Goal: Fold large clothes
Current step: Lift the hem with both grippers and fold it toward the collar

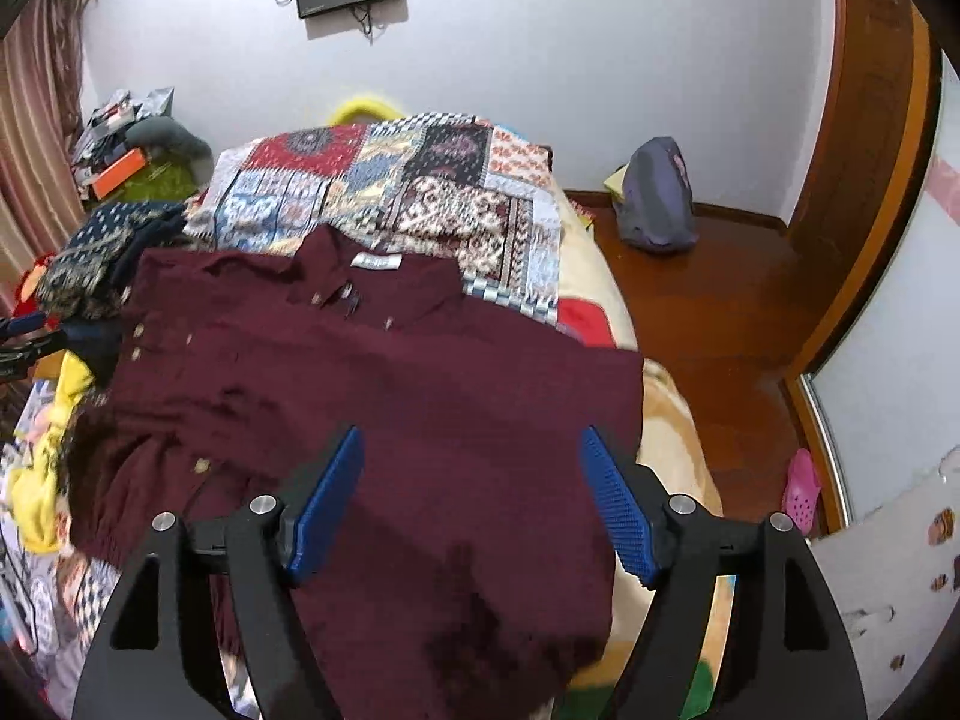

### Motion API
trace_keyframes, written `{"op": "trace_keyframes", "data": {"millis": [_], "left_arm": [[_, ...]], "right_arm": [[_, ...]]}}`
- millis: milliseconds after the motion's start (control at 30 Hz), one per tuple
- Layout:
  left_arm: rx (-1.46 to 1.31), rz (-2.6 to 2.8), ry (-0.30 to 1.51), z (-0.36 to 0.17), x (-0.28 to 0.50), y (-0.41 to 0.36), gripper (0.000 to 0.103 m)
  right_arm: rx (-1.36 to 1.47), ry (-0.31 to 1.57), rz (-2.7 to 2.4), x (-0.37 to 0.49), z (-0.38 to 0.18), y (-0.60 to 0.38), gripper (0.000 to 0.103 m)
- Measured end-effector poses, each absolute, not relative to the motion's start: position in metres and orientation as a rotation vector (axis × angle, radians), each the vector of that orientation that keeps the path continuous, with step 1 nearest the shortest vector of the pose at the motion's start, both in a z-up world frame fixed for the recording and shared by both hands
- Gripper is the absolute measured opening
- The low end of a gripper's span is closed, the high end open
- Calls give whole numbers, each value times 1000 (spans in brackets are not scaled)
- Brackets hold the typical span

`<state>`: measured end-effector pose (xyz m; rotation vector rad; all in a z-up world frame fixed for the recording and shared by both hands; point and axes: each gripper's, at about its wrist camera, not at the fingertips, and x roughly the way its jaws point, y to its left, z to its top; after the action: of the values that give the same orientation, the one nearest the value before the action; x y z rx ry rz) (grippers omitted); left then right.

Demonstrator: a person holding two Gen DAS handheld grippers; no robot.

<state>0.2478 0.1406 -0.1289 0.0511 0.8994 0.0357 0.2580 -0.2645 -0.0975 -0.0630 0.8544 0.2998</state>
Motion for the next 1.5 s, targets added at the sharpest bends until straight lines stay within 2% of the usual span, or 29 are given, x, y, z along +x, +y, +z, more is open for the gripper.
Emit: {"op": "trace_keyframes", "data": {"millis": [533,800,833,900,967,1000,1033,1067,1100,1133,1167,1267,1500], "left_arm": [[-252,-95,1207,-232,186,156,96],[-322,-210,1227,-253,171,136,95],[-317,-211,1216,-254,170,133,93],[-335,-238,1202,-253,169,130,82],[-342,-221,1177,-249,169,128,67],[-339,-226,1171,-248,169,126,65],[-330,-230,1158,-245,168,123,56],[-318,-228,1147,-240,168,122,48],[-300,-229,1134,-234,167,121,43],[-274,-214,1114,-227,166,119,24],[-259,-204,1101,-221,168,120,15],[-306,-217,1046,-194,174,129,10],[-368,-238,894,-127,199,144,8]], "right_arm": [[54,1064,247,196,-172,-277,72],[169,1125,232,186,-204,-286,72],[187,1127,233,185,-207,-287,72],[255,1145,243,186,-218,-291,71],[319,1135,252,185,-223,-295,63],[336,1126,262,184,-223,-297,52],[349,1120,271,184,-222,-296,40],[371,1118,272,186,-220,-297,36],[379,1117,266,188,-219,-298,27],[381,1114,271,190,-217,-297,16],[373,1103,272,192,-211,-297,15],[366,1054,293,195,-191,-297,14],[340,908,348,217,-132,-296,13]]}}
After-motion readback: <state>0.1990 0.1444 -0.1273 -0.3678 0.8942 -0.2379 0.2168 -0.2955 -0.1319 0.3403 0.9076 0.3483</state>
